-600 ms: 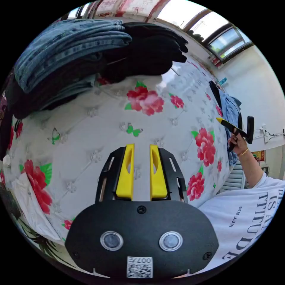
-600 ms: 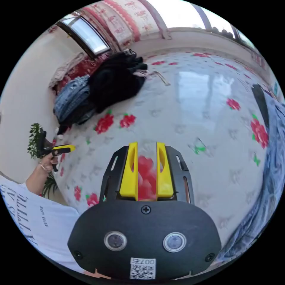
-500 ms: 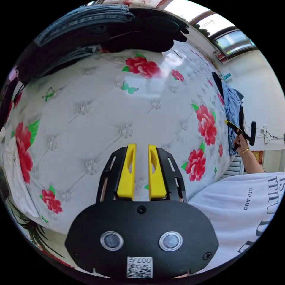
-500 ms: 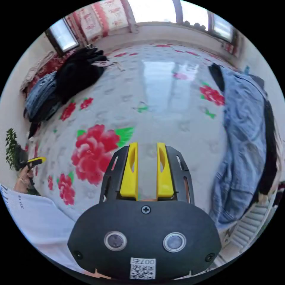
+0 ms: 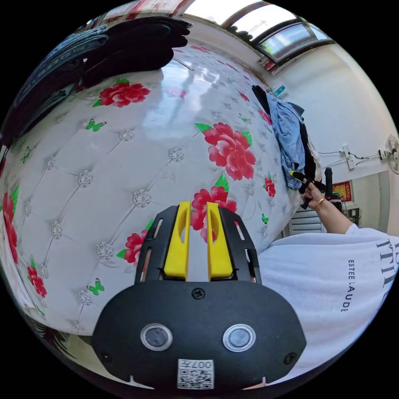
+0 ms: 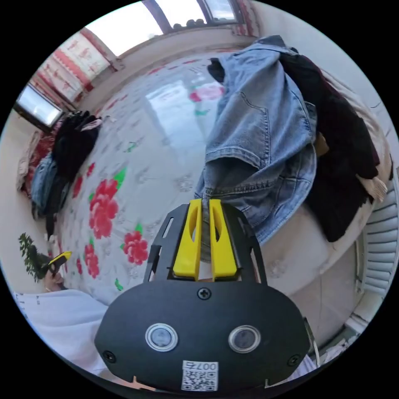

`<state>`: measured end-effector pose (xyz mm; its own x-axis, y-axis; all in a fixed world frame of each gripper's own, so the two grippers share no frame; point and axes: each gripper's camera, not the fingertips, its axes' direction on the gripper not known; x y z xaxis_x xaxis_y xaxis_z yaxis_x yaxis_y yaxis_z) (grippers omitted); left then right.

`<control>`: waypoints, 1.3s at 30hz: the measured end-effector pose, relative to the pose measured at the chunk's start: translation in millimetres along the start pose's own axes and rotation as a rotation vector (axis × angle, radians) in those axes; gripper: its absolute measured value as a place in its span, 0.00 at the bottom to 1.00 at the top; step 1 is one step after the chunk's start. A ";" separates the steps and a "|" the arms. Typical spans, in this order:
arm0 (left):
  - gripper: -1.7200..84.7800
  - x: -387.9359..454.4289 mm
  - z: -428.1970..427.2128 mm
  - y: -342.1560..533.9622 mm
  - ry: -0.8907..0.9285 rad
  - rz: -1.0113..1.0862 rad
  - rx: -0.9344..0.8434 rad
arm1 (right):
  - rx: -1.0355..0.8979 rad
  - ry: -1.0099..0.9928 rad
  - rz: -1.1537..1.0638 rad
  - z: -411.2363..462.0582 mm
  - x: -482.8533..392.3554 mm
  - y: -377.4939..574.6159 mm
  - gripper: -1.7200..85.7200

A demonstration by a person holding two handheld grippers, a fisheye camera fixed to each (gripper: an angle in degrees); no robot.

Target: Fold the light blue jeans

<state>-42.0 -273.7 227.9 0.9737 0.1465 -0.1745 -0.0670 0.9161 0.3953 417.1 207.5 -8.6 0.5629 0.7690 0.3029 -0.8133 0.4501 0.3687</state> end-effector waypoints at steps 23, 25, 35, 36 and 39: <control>0.02 -21.8 -276.1 188.8 -0.174 -0.532 0.475 | -0.232 -0.651 -1.069 -47.9 -407.8 158.9 0.08; 0.02 -17.3 -291.5 204.3 -0.197 -0.565 0.487 | -0.210 -0.557 -0.898 -41.5 -364.7 138.7 0.09; 0.08 145.2 -339.2 246.1 -0.503 -0.595 0.664 | -0.073 -0.124 -0.261 -61.0 -132.7 53.6 0.14; 0.08 157.4 -340.4 249.1 -0.486 -0.634 0.661 | -0.069 -0.114 -0.259 -62.2 -128.1 49.5 0.14; 0.09 184.0 -349.6 259.3 -0.505 -0.697 0.656 | -0.067 -0.074 -0.263 -61.0 -116.5 29.4 0.15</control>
<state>43.7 121.2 -16.9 0.7395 -0.6378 -0.2154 0.5201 0.3381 0.7844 318.6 158.8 -86.7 0.7633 0.5876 0.2687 -0.6443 0.6608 0.3850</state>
